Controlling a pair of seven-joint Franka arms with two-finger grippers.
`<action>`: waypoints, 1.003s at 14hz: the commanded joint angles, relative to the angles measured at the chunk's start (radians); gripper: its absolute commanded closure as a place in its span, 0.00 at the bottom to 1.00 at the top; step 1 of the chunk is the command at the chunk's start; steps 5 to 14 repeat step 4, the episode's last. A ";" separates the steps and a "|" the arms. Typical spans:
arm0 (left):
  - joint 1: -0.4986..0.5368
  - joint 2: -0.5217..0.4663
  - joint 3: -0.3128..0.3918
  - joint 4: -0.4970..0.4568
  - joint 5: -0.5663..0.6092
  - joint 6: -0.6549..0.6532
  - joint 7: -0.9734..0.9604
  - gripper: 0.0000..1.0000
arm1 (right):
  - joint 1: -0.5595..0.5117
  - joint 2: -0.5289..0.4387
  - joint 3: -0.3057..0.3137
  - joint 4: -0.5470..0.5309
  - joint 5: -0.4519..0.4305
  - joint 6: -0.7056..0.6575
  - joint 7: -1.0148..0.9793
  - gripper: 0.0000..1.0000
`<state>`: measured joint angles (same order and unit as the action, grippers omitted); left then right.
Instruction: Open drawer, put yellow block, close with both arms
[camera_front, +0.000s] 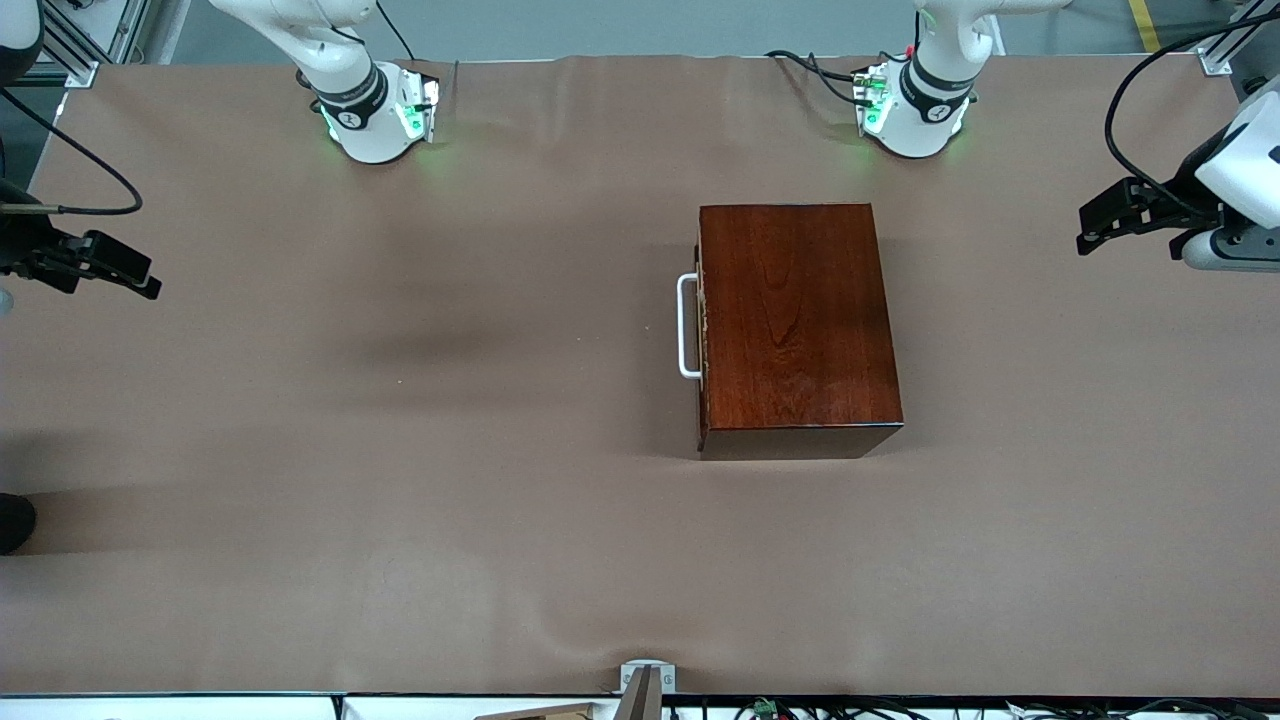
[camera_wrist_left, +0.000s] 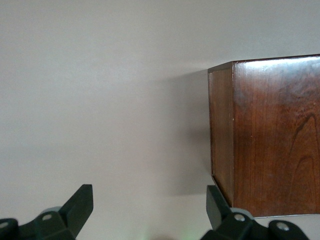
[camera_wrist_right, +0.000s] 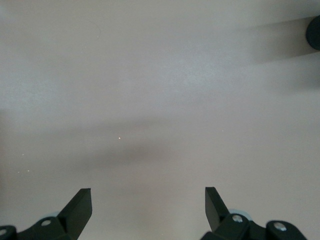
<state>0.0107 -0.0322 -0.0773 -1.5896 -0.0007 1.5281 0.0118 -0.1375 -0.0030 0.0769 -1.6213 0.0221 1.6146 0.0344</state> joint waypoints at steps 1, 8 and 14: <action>0.014 0.012 -0.016 0.023 0.019 -0.003 0.028 0.00 | 0.001 0.004 0.006 0.026 -0.013 -0.004 -0.004 0.00; 0.011 0.012 -0.016 0.025 0.019 -0.003 0.027 0.00 | 0.001 0.005 0.006 0.027 -0.013 -0.004 -0.004 0.00; 0.011 0.012 -0.016 0.025 0.019 -0.003 0.027 0.00 | 0.001 0.005 0.006 0.027 -0.013 -0.004 -0.004 0.00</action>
